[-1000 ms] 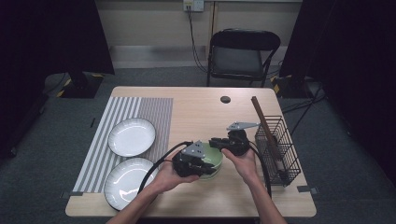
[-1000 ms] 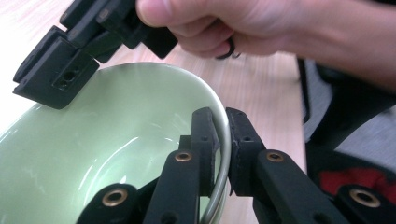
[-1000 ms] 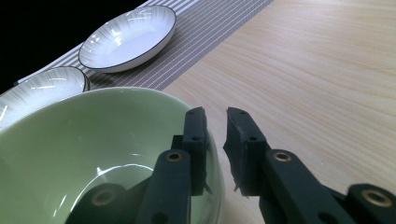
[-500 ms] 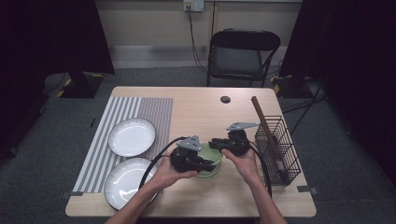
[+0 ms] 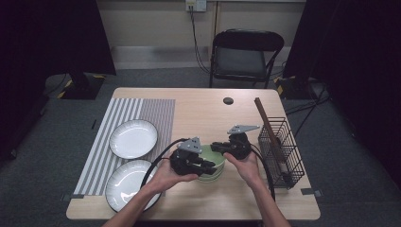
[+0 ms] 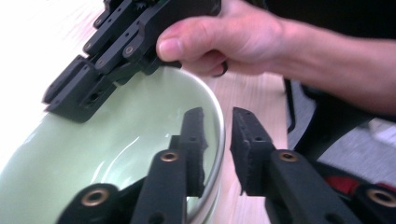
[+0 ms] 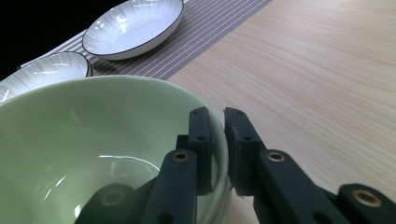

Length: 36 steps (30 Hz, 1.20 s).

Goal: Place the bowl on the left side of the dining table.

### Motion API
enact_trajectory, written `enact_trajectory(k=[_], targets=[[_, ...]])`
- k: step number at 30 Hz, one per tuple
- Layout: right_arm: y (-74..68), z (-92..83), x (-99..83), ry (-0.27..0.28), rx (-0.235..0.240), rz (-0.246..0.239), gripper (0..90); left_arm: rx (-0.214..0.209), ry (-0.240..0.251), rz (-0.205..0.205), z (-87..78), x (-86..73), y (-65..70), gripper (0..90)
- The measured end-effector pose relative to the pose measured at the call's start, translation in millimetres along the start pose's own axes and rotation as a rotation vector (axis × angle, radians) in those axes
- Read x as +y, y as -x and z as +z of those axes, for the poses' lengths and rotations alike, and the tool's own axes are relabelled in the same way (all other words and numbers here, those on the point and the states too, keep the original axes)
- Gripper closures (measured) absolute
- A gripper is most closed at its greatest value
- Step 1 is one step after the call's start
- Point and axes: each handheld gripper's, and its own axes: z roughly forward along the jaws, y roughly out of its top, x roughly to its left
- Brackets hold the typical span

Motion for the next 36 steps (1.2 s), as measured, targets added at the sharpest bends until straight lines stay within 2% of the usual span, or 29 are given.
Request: enact_trajectory(k=[6,7,8,11,14,16,18,22,23,24,26,27,28,29,31,34,36], targets=[[0.2,-0.1,0.0,0.000,0.001,0.001,82.0,0.062,-0.116,0.050,4.2,0.3,2.2,64.5],[0.2,0.0,0.0,0.001,0.001,0.002,82.0,0.075,-0.126,0.053,6.5,0.7,2.3,64.1],[0.3,0.0,0.0,0.000,0.002,0.002,82.0,0.070,-0.126,0.052,8.9,0.9,1.3,64.2],[0.2,-0.2,0.1,-0.001,0.003,0.000,82.0,0.064,-0.172,0.079,16.7,4.1,3.9,70.0],[0.3,-0.4,0.2,0.002,0.003,-0.001,82.2,0.037,-0.185,0.096,20.2,7.8,4.7,78.0],[-1.0,-1.1,1.3,0.004,-0.005,-0.009,82.4,0.040,-0.181,0.111,22.8,9.0,6.6,82.8],[-1.1,-0.8,2.0,0.003,-0.007,-0.013,82.6,0.039,-0.179,0.107,22.8,9.3,6.0,83.2],[1.0,-1.8,2.3,0.010,0.003,-0.005,82.8,0.005,-0.142,0.064,19.4,9.2,0.7,83.2],[0.7,-2.1,3.0,0.014,0.003,-0.004,82.4,-0.003,-0.131,0.041,17.7,9.6,-0.7,83.2],[1.2,-2.9,3.8,0.019,0.009,-0.005,81.9,-0.016,-0.135,0.036,15.1,10.5,-2.5,83.2],[2.0,-5.1,5.3,0.023,0.016,-0.002,79.8,-0.045,-0.092,0.005,13.6,10.0,-6.0,82.9],[2.4,-6.2,5.5,0.032,0.018,0.006,79.7,-0.049,-0.094,-0.006,12.9,10.1,-7.1,83.0],[2.8,-6.8,5.6,0.033,0.023,0.011,80.6,-0.056,-0.107,0.001,12.1,10.3,-7.9,83.0],[2.8,-6.6,5.3,0.030,0.031,0.010,81.6,-0.056,-0.095,-0.003,13.2,9.4,-7.1,83.0],[2.3,-5.9,5.1,0.028,0.027,0.011,82.6,-0.041,-0.110,0.006,13.5,9.7,-5.9,83.0],[0.5,-1.8,5.2,0.016,0.008,0.001,84.1,-0.037,-0.105,0.008,15.2,9.5,-4.5,82.9],[1.1,-1.7,5.0,0.019,0.014,0.001,84.3,-0.035,-0.104,0.004,15.4,9.5,-4.4,82.9]])
